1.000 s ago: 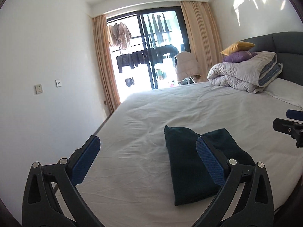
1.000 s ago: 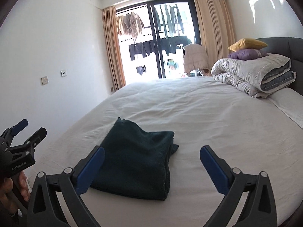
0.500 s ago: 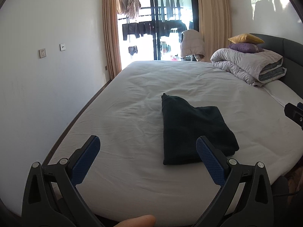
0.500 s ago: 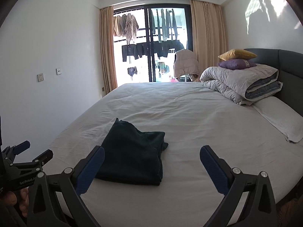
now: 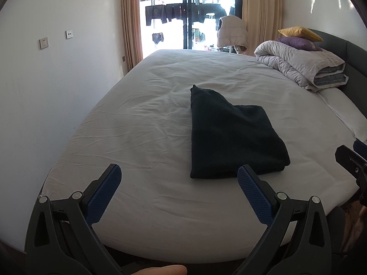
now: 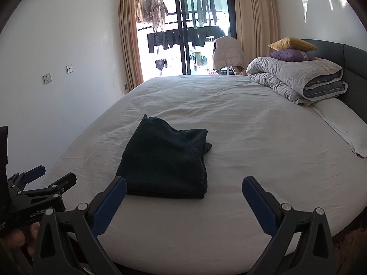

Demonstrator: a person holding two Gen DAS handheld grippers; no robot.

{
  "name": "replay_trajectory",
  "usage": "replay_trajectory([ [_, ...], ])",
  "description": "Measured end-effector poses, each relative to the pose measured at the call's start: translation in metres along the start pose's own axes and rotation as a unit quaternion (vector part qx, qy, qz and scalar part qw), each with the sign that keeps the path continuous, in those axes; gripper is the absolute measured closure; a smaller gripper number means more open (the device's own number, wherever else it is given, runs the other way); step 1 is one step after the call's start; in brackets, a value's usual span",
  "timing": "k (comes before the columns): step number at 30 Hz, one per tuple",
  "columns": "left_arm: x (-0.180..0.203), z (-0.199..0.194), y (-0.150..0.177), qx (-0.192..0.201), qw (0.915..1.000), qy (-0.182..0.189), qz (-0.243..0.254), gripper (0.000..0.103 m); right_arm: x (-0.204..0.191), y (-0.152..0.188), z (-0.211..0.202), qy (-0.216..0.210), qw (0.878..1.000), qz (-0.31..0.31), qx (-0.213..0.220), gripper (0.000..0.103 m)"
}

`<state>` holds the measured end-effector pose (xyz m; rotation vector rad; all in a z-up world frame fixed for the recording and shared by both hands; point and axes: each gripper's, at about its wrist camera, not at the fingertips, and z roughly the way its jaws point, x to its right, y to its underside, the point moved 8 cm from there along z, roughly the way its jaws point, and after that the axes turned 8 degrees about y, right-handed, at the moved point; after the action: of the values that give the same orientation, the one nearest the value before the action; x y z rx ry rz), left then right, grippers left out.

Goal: Fold small clothes

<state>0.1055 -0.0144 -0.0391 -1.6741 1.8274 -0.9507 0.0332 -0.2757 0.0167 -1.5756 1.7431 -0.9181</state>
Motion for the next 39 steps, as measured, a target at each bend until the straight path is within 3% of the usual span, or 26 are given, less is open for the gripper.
replay_trajectory([
  [12,-0.004,0.031,0.009,-0.027,0.9996,-0.002,-0.004,0.000,-0.002,0.012,0.018,-0.001,1.000,-0.001,-0.027,0.000],
  [39,0.001,0.046,0.016,-0.041,0.9991,-0.001,-0.009,0.000,-0.007,0.025,0.032,-0.004,0.998,-0.001,-0.055,0.000],
])
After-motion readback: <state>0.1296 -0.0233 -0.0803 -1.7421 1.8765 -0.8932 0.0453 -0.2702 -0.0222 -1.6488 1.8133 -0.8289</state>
